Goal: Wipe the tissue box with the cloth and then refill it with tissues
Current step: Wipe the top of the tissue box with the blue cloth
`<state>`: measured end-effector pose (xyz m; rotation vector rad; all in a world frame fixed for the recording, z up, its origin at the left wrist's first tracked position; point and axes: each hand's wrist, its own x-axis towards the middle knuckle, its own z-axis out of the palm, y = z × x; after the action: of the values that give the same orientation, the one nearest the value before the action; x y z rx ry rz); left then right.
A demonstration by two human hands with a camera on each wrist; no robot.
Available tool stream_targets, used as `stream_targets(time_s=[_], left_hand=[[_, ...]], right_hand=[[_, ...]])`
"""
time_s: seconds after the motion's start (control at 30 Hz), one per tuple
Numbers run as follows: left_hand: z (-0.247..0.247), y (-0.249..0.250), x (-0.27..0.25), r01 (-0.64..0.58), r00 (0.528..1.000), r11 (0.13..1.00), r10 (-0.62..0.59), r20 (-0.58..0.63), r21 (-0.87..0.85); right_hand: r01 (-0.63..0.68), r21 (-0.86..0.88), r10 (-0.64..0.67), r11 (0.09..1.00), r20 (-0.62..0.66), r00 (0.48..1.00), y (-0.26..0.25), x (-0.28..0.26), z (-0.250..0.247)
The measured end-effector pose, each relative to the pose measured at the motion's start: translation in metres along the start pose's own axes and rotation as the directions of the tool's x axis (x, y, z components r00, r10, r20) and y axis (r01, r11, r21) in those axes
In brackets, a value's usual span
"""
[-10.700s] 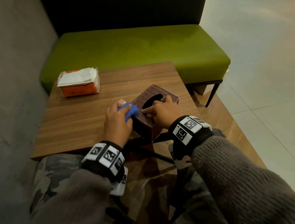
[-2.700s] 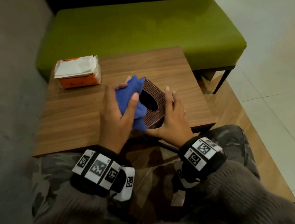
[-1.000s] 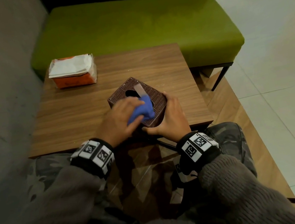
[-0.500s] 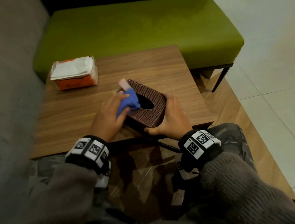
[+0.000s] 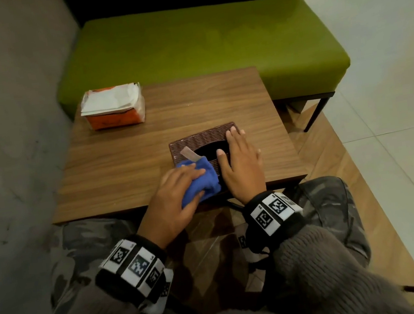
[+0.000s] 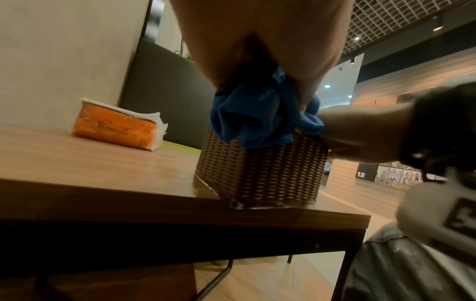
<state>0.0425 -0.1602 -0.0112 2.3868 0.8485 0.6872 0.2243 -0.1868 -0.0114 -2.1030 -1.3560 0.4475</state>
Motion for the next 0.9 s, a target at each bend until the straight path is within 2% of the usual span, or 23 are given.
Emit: stream_targets(time_s=[0.07,0.17,0.23,0.33,0.4,0.47,0.53,0.6,0.7,0.77,0.83,0.9], left_hand=[[-0.006,0.000,-0.006,-0.047,0.996,0.997,0.052,0.070,-0.068],[-0.018,-0.011,0.000,-0.115,0.982,0.989,0.127,0.140,-0.096],[-0.022,-0.025,0.017,-0.050,0.994,0.994,0.058,0.089,-0.095],[-0.019,-0.037,0.043,0.105,0.990,0.985,-0.116,-0.075,-0.139],[-0.010,-0.029,0.043,0.104,0.985,0.992,-0.112,-0.128,-0.069],[-0.003,-0.014,0.025,0.005,0.997,1.000,-0.004,-0.082,0.014],[-0.005,-0.006,0.006,-0.079,0.996,0.997,0.079,0.033,-0.010],[-0.013,-0.013,0.006,-0.083,0.992,0.996,0.084,0.089,-0.019],[-0.020,-0.031,0.026,0.047,0.998,0.996,-0.050,-0.048,-0.071],[-0.019,-0.032,0.035,0.092,0.989,0.990,-0.104,-0.110,-0.107],[-0.012,-0.024,0.032,0.097,0.987,0.994,-0.102,-0.124,-0.052],[-0.002,-0.017,0.023,0.132,0.979,0.991,-0.125,-0.162,0.036]], right_hand=[[0.039,-0.078,-0.040,0.996,-0.007,0.999,0.001,0.006,-0.001],[0.070,-0.090,-0.066,0.994,0.045,0.997,0.002,0.016,-0.006],[0.078,-0.086,-0.072,0.993,0.071,0.995,0.001,0.020,-0.009],[0.097,-0.110,-0.090,0.989,0.072,0.993,0.003,0.018,-0.009],[0.107,-0.136,-0.094,0.985,0.095,0.991,0.004,0.017,-0.010],[0.109,-0.123,-0.089,0.986,0.157,0.984,0.005,0.018,-0.014],[0.122,-0.096,-0.099,0.988,0.215,0.972,0.007,0.021,-0.018],[0.123,-0.067,-0.103,0.990,0.244,0.964,0.008,0.024,-0.021],[0.101,-0.031,-0.091,0.994,0.239,0.967,0.005,0.027,-0.022],[0.091,-0.023,-0.083,0.996,0.236,0.968,0.000,0.030,-0.023],[0.090,-0.037,-0.078,0.995,0.239,0.968,-0.002,0.035,-0.024],[0.064,-0.079,-0.048,0.995,0.188,0.981,-0.004,0.037,-0.023]])
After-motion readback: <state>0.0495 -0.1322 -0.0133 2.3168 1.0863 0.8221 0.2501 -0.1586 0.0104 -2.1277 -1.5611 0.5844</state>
